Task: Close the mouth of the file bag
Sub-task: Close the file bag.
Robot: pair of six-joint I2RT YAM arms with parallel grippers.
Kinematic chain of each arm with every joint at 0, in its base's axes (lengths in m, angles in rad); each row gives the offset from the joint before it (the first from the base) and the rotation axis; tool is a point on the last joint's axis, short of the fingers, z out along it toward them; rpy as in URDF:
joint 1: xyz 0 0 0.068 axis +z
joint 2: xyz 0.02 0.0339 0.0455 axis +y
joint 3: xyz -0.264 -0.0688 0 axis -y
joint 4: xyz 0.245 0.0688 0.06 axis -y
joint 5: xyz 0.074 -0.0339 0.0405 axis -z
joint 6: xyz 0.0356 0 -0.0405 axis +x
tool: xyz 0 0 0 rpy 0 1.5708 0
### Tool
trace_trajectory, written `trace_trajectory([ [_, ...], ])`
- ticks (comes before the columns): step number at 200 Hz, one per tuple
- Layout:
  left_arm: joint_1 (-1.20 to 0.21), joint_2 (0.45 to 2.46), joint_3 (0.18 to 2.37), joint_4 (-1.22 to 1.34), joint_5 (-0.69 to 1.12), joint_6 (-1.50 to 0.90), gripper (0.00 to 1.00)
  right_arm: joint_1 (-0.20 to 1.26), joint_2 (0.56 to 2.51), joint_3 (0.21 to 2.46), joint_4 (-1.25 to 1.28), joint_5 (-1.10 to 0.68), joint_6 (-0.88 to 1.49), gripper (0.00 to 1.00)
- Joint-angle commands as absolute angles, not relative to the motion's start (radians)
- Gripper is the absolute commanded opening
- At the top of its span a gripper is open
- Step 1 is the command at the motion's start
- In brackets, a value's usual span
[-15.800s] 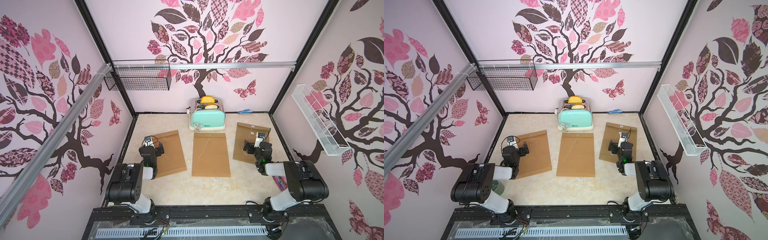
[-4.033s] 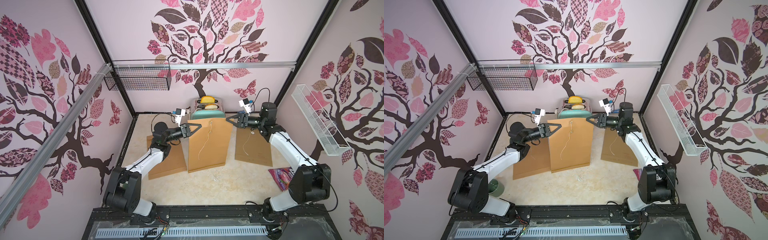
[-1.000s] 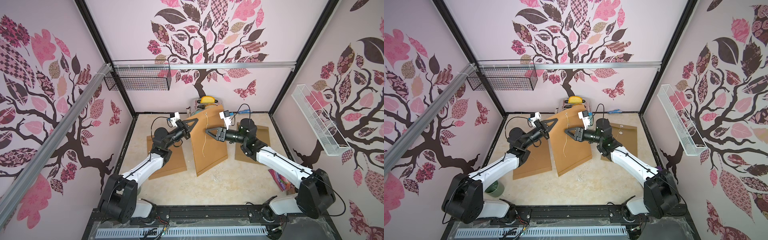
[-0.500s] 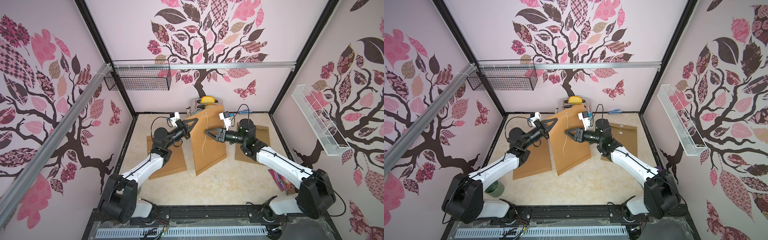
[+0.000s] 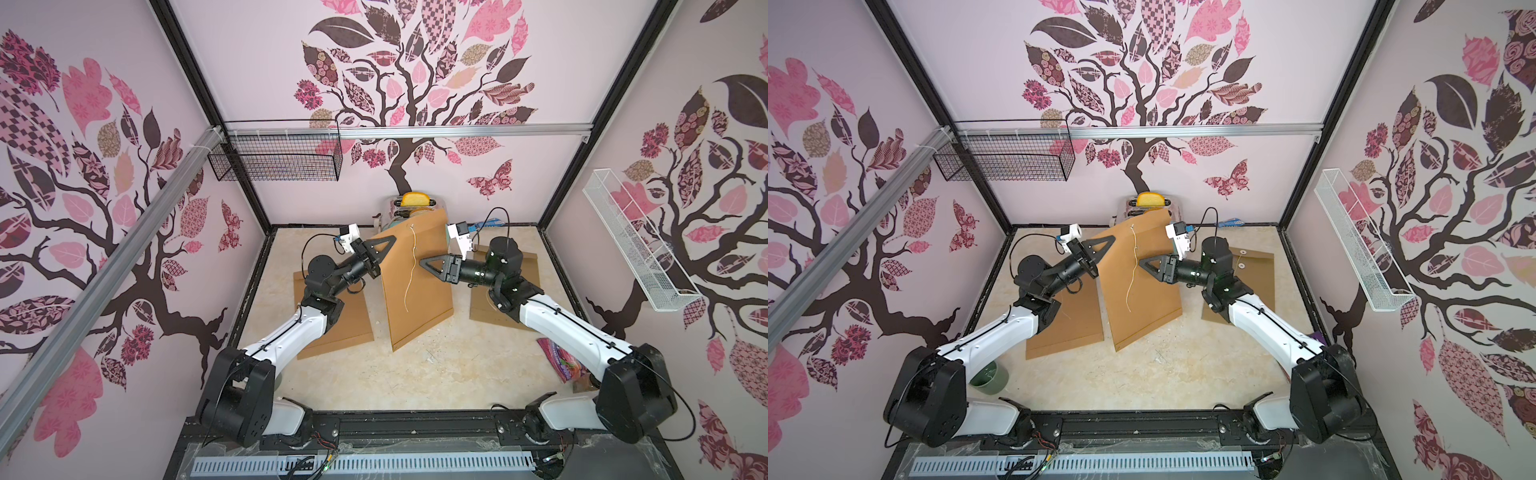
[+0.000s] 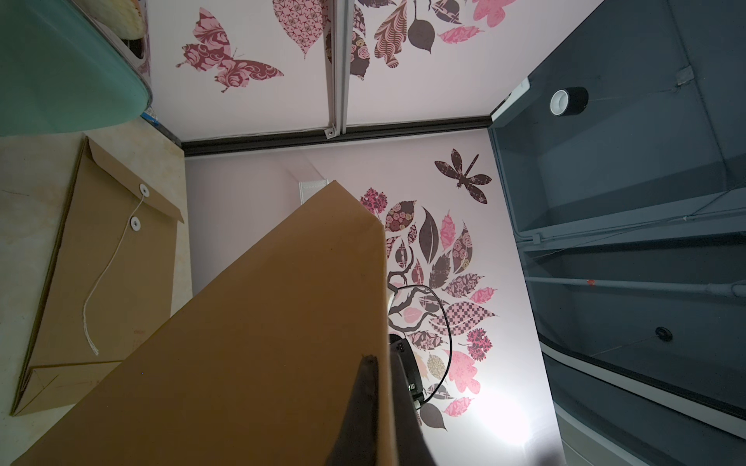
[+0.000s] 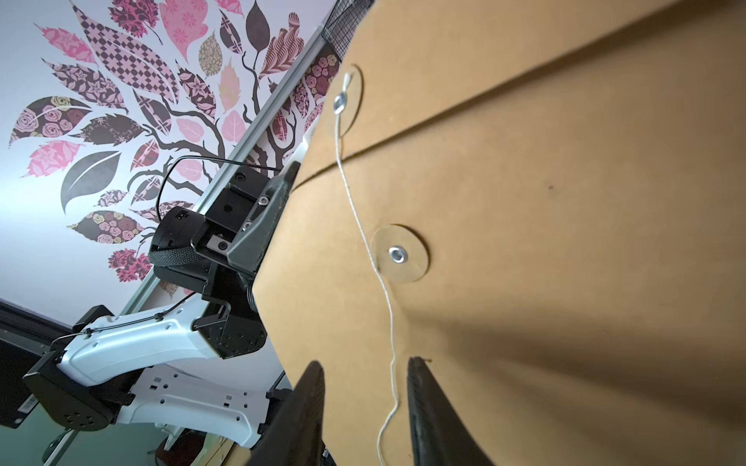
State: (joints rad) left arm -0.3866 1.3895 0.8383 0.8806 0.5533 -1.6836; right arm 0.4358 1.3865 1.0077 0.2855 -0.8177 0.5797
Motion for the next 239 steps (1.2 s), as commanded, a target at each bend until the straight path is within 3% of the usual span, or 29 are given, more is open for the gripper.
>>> trace_trajectory([
  [1, -0.393, 1.360, 0.848, 0.921, 0.545, -1.697, 0.00, 0.441, 1.424, 1.068, 0.321, -0.900, 0.593, 0.37],
  [31, -0.393, 1.343, 0.845, 0.913, 0.543, -1.697, 0.00, 0.447, 1.456, 1.102, 0.315, -0.932, 0.589, 0.38],
  [63, -0.396, 1.348, 0.841, 0.912, 0.542, -1.690, 0.00, 0.449, 1.511, 1.092, 0.501, -0.989, 0.714, 0.38],
  [131, -0.396, 1.361, 0.833, 0.937, 0.543, -1.703, 0.00, 0.477, 1.532, 1.130, 0.483, -1.016, 0.679, 0.37],
  [158, -0.396, 1.362, 0.828, 0.944, 0.545, -1.709, 0.00, 0.477, 1.565, 1.131, 0.638, -1.064, 0.797, 0.36],
  [197, -0.396, 1.358, 0.827, 0.952, 0.540, -1.712, 0.00, 0.476, 1.532, 1.141, 0.488, -1.036, 0.675, 0.36],
  [239, -0.397, 1.363, 0.829, 0.952, 0.536, -1.712, 0.00, 0.492, 1.564, 1.162, 0.554, -1.120, 0.750, 0.35],
])
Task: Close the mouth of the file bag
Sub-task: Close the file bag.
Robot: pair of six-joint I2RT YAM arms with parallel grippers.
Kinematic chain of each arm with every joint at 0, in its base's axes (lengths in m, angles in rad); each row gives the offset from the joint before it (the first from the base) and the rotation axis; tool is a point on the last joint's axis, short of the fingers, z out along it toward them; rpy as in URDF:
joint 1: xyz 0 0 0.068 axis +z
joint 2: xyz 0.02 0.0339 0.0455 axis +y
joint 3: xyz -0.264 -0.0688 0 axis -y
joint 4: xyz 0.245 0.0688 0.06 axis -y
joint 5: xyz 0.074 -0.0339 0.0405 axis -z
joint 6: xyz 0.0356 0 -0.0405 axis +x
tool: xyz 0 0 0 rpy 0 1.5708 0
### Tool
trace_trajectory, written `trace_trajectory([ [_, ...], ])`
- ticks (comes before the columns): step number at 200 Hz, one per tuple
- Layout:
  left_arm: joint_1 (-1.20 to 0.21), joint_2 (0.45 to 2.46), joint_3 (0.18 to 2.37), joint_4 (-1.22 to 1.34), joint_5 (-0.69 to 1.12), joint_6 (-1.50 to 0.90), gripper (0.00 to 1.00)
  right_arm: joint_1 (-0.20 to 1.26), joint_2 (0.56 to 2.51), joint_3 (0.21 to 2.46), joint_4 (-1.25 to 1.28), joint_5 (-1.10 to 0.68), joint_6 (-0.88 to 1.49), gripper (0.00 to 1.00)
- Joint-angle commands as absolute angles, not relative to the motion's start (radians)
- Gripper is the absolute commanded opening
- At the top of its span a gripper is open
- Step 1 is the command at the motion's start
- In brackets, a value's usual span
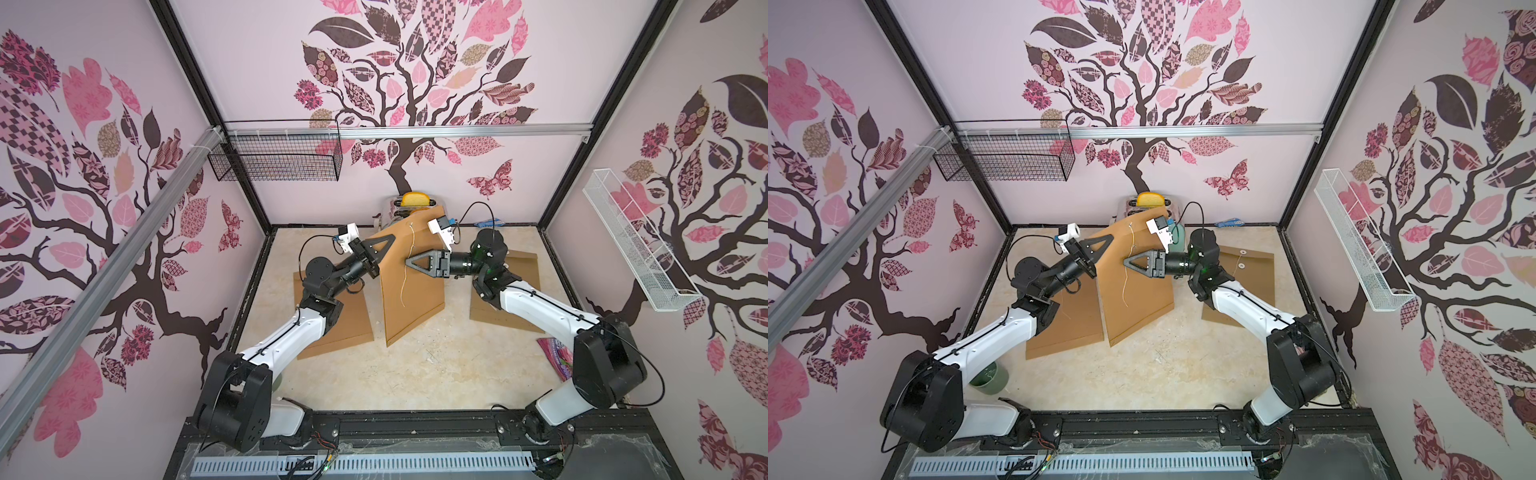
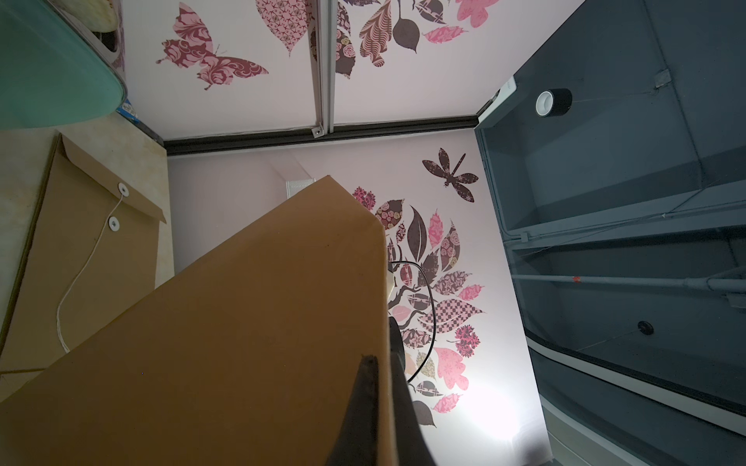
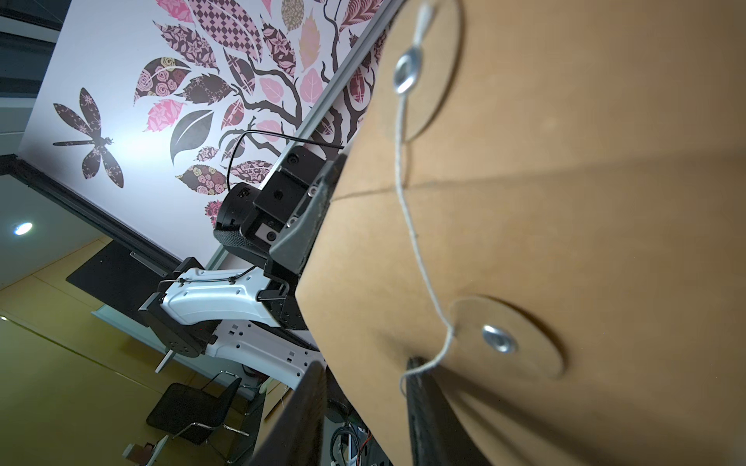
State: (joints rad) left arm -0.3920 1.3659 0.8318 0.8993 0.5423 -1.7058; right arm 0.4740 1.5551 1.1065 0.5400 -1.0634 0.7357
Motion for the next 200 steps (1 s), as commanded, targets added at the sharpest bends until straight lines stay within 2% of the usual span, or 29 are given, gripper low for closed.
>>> trace_trajectory([
  [1, -0.396, 1.363, 0.829, 0.952, 0.536, -1.713, 0.00, 0.494, 1.564, 1.162, 0.551, -1.122, 0.749, 0.35],
  [58, -0.397, 1.352, 0.826, 0.947, 0.520, -1.716, 0.00, 0.517, 1.534, 1.143, 0.351, -1.071, 0.608, 0.27],
  [77, -0.398, 1.339, 0.824, 0.936, 0.513, -1.711, 0.00, 0.518, 1.535, 1.119, 0.356, -1.069, 0.606, 0.21],
  [117, -0.399, 1.331, 0.823, 0.928, 0.511, -1.710, 0.00, 0.517, 1.529, 1.095, 0.371, -1.054, 0.610, 0.15],
  [200, -0.400, 1.335, 0.830, 0.930, 0.496, -1.716, 0.00, 0.518, 1.493, 1.029, 0.374, -1.053, 0.611, 0.17],
])
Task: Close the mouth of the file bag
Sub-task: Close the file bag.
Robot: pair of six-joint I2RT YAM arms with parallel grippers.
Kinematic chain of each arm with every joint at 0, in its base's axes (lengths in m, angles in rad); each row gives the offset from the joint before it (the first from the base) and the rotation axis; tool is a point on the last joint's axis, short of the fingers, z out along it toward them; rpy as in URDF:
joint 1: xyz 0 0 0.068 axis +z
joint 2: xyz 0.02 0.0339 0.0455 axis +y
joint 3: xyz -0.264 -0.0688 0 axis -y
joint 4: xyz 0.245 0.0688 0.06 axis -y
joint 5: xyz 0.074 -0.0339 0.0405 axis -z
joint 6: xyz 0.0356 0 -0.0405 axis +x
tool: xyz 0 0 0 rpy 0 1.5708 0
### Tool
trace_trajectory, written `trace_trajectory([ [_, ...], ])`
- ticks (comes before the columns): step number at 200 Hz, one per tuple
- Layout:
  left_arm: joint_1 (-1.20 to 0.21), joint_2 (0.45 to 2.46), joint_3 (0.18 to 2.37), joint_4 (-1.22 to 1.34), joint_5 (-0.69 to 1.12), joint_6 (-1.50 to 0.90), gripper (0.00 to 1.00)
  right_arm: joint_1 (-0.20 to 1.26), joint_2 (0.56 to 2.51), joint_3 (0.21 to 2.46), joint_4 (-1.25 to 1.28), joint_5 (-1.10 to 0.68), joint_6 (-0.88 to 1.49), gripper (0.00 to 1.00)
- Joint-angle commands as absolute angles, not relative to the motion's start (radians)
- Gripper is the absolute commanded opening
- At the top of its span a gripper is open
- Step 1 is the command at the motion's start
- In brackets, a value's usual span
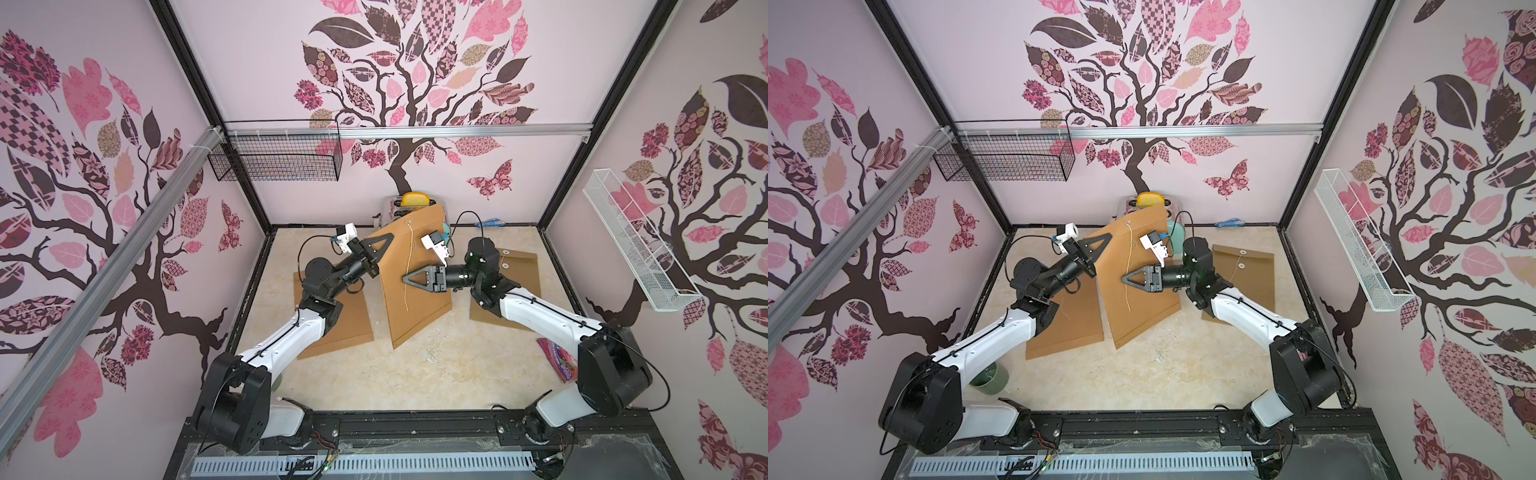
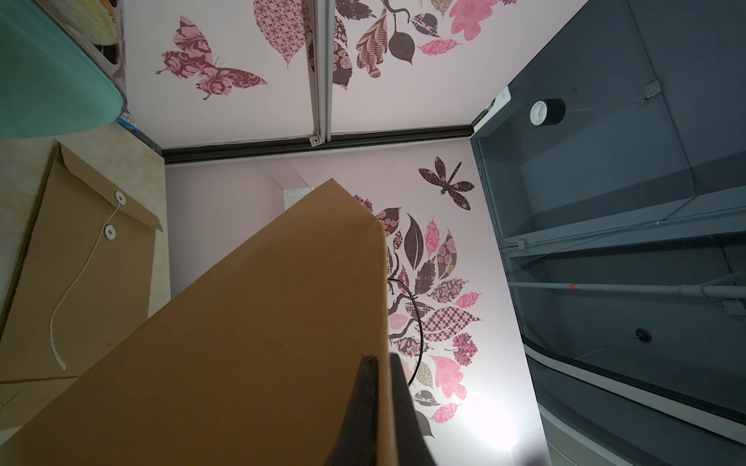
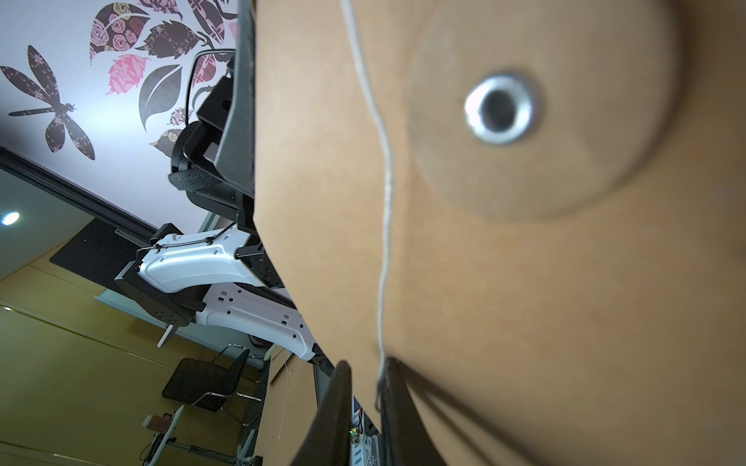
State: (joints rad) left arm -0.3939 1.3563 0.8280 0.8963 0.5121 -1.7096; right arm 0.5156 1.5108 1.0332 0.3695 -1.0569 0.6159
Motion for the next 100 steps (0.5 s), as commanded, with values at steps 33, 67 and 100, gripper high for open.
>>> trace_trajectory([
  [33, -0.402, 1.332, 0.833, 0.929, 0.491, -1.715, 0.00, 0.519, 1.477, 0.977, 0.420, -1.050, 0.638, 0.17],
  [67, -0.412, 1.337, 0.823, 0.942, 0.476, -1.724, 0.00, 0.521, 1.477, 0.960, 0.453, -1.043, 0.662, 0.13],
  [100, -0.418, 1.345, 0.820, 0.964, 0.470, -1.738, 0.00, 0.526, 1.466, 0.954, 0.457, -1.020, 0.673, 0.09],
])
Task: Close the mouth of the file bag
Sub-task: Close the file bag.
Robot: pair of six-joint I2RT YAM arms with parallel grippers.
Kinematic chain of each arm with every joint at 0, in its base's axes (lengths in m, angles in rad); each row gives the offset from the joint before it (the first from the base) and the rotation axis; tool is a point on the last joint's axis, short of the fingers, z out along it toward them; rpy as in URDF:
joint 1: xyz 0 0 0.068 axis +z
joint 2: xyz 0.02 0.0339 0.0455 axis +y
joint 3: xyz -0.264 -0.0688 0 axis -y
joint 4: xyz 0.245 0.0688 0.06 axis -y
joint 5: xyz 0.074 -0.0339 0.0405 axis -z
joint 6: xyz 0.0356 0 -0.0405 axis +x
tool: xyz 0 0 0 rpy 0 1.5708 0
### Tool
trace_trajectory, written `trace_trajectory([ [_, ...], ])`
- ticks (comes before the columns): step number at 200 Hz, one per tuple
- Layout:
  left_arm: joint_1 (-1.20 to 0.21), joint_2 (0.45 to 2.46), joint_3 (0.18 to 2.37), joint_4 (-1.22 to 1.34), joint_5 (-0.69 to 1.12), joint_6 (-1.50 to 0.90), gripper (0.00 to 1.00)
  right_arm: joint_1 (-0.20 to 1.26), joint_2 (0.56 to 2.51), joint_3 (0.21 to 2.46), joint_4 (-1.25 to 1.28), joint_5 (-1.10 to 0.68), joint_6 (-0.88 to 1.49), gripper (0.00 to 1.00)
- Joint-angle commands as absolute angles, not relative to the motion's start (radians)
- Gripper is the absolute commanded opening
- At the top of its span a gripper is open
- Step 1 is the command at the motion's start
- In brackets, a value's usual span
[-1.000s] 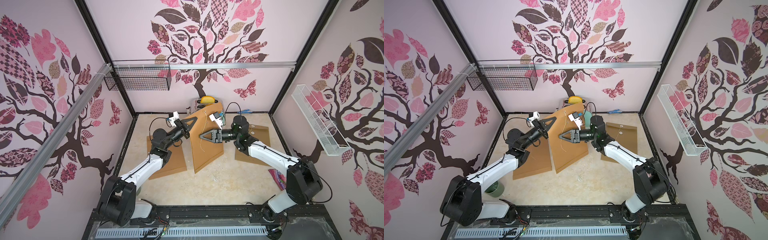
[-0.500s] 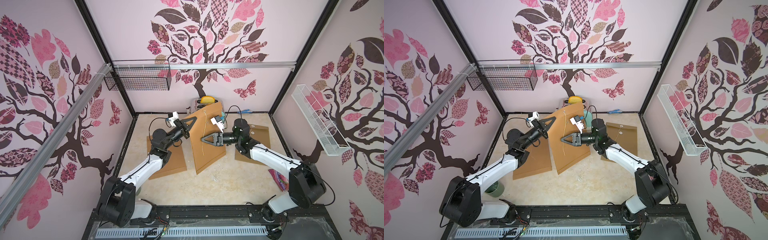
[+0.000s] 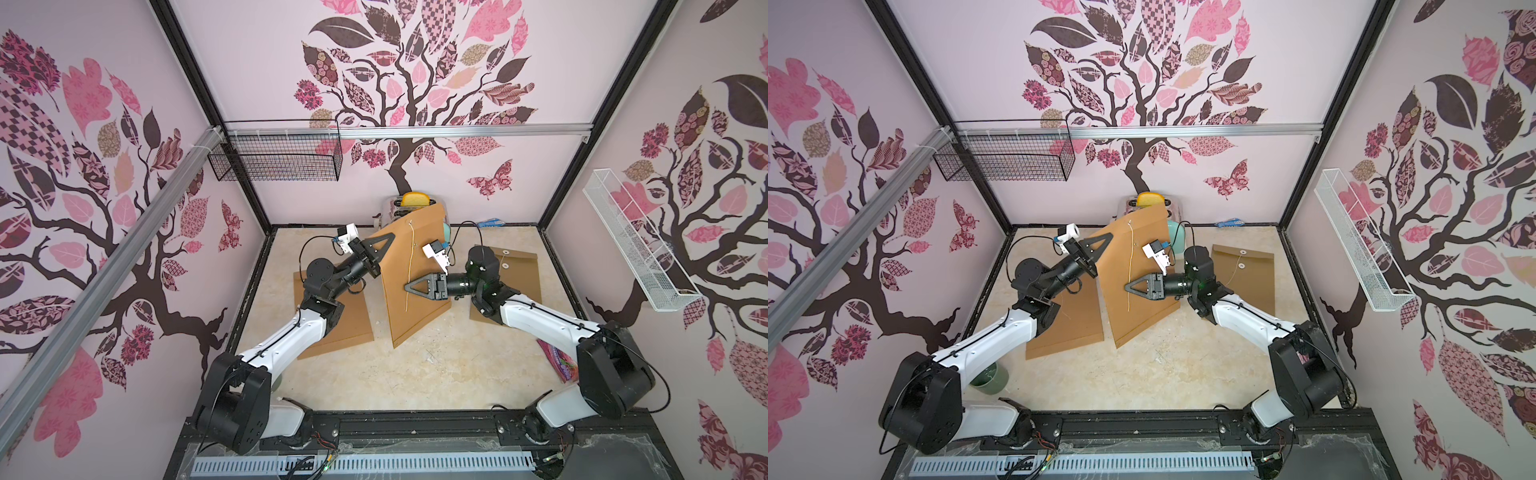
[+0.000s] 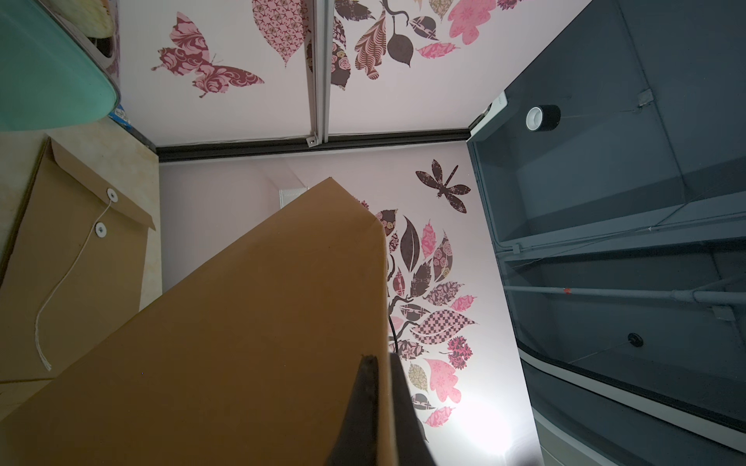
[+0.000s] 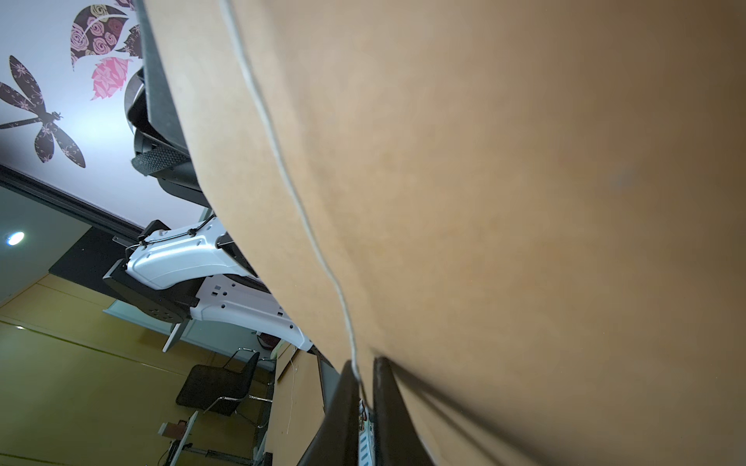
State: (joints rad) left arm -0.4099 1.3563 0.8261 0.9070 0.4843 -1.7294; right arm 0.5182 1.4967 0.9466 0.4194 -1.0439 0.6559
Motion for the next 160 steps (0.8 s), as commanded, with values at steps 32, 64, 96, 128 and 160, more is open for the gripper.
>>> trace_trajectory([
  [32, -0.427, 1.355, 0.818, 0.984, 0.462, -1.742, 0.00, 0.537, 1.457, 0.951, 0.439, -1.011, 0.673, 0.06],
  [64, -0.427, 1.374, 0.828, 0.999, 0.459, -1.747, 0.00, 0.551, 1.445, 0.933, 0.437, -1.002, 0.675, 0.04],
  [96, -0.428, 1.389, 0.848, 1.006, 0.451, -1.749, 0.00, 0.558, 1.416, 0.940, 0.307, -0.974, 0.594, 0.03],
  [128, -0.449, 1.402, 0.836, 1.058, 0.440, -1.780, 0.00, 0.558, 1.402, 0.934, 0.256, -0.951, 0.559, 0.01],
  [160, -0.452, 1.387, 0.821, 1.100, 0.426, -1.816, 0.00, 0.558, 1.434, 0.933, 0.241, -0.965, 0.548, 0.00],
])
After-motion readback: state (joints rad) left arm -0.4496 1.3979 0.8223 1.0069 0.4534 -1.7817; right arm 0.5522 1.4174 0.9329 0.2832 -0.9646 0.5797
